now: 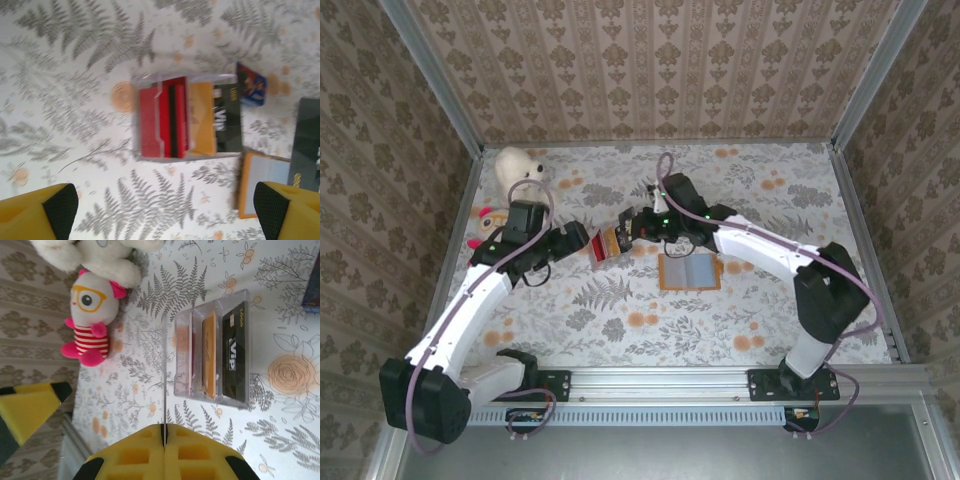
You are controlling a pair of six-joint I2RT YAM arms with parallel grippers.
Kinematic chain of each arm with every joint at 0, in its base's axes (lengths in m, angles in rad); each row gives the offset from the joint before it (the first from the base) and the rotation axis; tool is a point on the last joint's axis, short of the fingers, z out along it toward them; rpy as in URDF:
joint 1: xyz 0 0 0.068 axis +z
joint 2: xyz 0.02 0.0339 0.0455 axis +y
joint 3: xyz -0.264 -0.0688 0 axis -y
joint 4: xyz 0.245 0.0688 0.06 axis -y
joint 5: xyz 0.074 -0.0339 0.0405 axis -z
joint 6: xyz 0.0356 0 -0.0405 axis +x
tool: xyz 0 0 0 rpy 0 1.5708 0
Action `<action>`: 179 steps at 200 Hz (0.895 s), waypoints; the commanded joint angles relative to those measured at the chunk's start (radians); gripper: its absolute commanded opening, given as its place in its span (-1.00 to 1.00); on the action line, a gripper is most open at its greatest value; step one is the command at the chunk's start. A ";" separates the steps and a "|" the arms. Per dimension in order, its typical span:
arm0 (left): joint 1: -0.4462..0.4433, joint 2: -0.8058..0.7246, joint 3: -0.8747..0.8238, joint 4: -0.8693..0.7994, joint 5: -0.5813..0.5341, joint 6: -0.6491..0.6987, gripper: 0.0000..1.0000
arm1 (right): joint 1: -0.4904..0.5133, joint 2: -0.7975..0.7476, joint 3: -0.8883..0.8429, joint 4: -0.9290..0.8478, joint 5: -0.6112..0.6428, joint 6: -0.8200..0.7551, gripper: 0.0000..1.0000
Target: Take the credit cards out of the card holder
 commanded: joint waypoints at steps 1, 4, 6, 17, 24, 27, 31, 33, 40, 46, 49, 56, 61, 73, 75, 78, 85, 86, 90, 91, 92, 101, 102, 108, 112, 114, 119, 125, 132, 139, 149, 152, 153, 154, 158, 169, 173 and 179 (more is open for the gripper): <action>0.026 -0.036 -0.027 -0.081 -0.031 0.044 0.95 | 0.026 0.077 0.096 -0.136 0.106 -0.078 -1.00; 0.027 -0.039 -0.029 -0.084 -0.030 0.046 0.96 | 0.028 0.087 0.108 -0.141 0.110 -0.080 -1.00; 0.029 -0.042 -0.031 -0.087 -0.030 0.048 0.96 | 0.029 0.094 0.114 -0.145 0.113 -0.082 -1.00; 0.039 -0.052 -0.038 -0.097 -0.026 0.056 0.98 | 0.038 0.128 0.152 -0.165 0.126 -0.095 -1.00; 0.045 -0.058 -0.042 -0.101 -0.024 0.059 1.00 | 0.041 0.149 0.170 -0.177 0.133 -0.101 -1.00; 0.047 -0.061 -0.044 -0.102 -0.022 0.060 1.00 | 0.043 0.157 0.180 -0.181 0.134 -0.103 -1.00; 0.049 -0.063 -0.046 -0.104 -0.019 0.060 1.00 | 0.046 0.168 0.191 -0.187 0.135 -0.106 -1.00; 0.051 -0.065 -0.048 -0.104 -0.017 0.062 1.00 | 0.045 0.174 0.198 -0.190 0.135 -0.108 -1.00; 0.054 -0.069 -0.051 -0.103 -0.014 0.064 1.00 | 0.048 0.191 0.216 -0.201 0.138 -0.113 -1.00; 0.056 -0.071 -0.053 -0.102 -0.009 0.065 1.00 | 0.049 0.206 0.229 -0.210 0.141 -0.117 -1.00; 0.059 -0.070 -0.054 -0.100 -0.008 0.066 1.00 | 0.050 0.212 0.236 -0.215 0.143 -0.118 -1.00; 0.061 -0.071 -0.056 -0.099 -0.003 0.068 1.00 | 0.050 0.227 0.252 -0.226 0.149 -0.122 -1.00; 0.062 -0.070 -0.056 -0.098 -0.001 0.070 1.00 | 0.050 0.234 0.264 -0.236 0.157 -0.127 -1.00; 0.064 -0.068 -0.057 -0.097 0.003 0.071 1.00 | 0.050 0.247 0.286 -0.257 0.183 -0.136 -1.00; 0.064 -0.068 -0.058 -0.096 0.004 0.072 1.00 | 0.050 0.249 0.289 -0.260 0.188 -0.137 -1.00; 0.065 -0.068 -0.058 -0.095 0.006 0.072 1.00 | 0.050 0.252 0.293 -0.266 0.195 -0.138 -1.00; 0.065 -0.067 -0.058 -0.095 0.011 0.072 1.00 | 0.050 0.254 0.301 -0.275 0.207 -0.143 -1.00; 0.064 -0.066 -0.058 -0.095 0.011 0.073 1.00 | 0.050 0.255 0.302 -0.275 0.209 -0.144 -1.00; 0.067 -0.065 -0.058 -0.095 0.014 0.073 1.00 | 0.050 0.255 0.304 -0.280 0.214 -0.144 -1.00; 0.067 -0.065 -0.058 -0.095 0.015 0.073 1.00 | 0.050 0.256 0.305 -0.281 0.216 -0.144 -1.00; 0.067 -0.065 -0.058 -0.095 0.015 0.073 1.00 | 0.050 0.257 0.306 -0.283 0.218 -0.145 -1.00; 0.067 -0.064 -0.058 -0.094 0.020 0.073 1.00 | 0.050 0.262 0.313 -0.298 0.233 -0.147 -1.00; 0.067 -0.064 -0.058 -0.094 0.020 0.072 1.00 | 0.050 0.262 0.314 -0.299 0.234 -0.147 -1.00; 0.069 -0.063 -0.058 -0.093 0.022 0.073 1.00 | 0.050 0.265 0.314 -0.305 0.238 -0.148 -1.00; 0.069 -0.062 -0.058 -0.093 0.023 0.073 1.00 | 0.050 0.266 0.314 -0.308 0.241 -0.149 -1.00; 0.069 -0.062 -0.058 -0.093 0.024 0.073 1.00 | 0.050 0.266 0.314 -0.309 0.242 -0.150 -1.00; 0.069 -0.060 -0.059 -0.091 0.025 0.073 1.00 | 0.050 0.268 0.314 -0.310 0.242 -0.150 -1.00; 0.069 -0.061 -0.059 -0.090 0.028 0.072 1.00 | 0.050 0.270 0.313 -0.309 0.240 -0.151 -1.00; 0.070 -0.059 -0.058 -0.086 0.031 0.070 1.00 | 0.050 0.274 0.313 -0.310 0.237 -0.152 -1.00; 0.070 -0.057 -0.058 -0.085 0.036 0.069 1.00 | 0.050 0.281 0.316 -0.313 0.232 -0.154 -1.00; 0.070 -0.055 -0.058 -0.083 0.040 0.067 1.00 | 0.050 0.291 0.325 -0.316 0.227 -0.156 -1.00; 0.070 -0.054 -0.058 -0.082 0.041 0.066 1.00 | 0.050 0.294 0.327 -0.318 0.226 -0.157 -1.00; 0.070 -0.054 -0.058 -0.082 0.042 0.066 1.00 | 0.050 0.295 0.328 -0.318 0.225 -0.157 -1.00; 0.070 -0.054 -0.057 -0.083 0.043 0.066 1.00 | 0.050 0.295 0.329 -0.319 0.225 -0.158 -1.00; 0.070 -0.054 -0.056 -0.083 0.043 0.066 1.00 | 0.050 0.299 0.332 -0.319 0.224 -0.160 -1.00; 0.070 -0.053 -0.055 -0.081 0.047 0.066 1.00 | 0.050 0.308 0.342 -0.325 0.226 -0.163 -1.00; 0.070 -0.052 -0.055 -0.081 0.049 0.064 1.00 | 0.050 0.311 0.345 -0.329 0.229 -0.163 -1.00; 0.071 -0.051 -0.054 -0.082 0.051 0.064 1.00 | 0.051 0.315 0.348 -0.331 0.233 -0.166 -1.00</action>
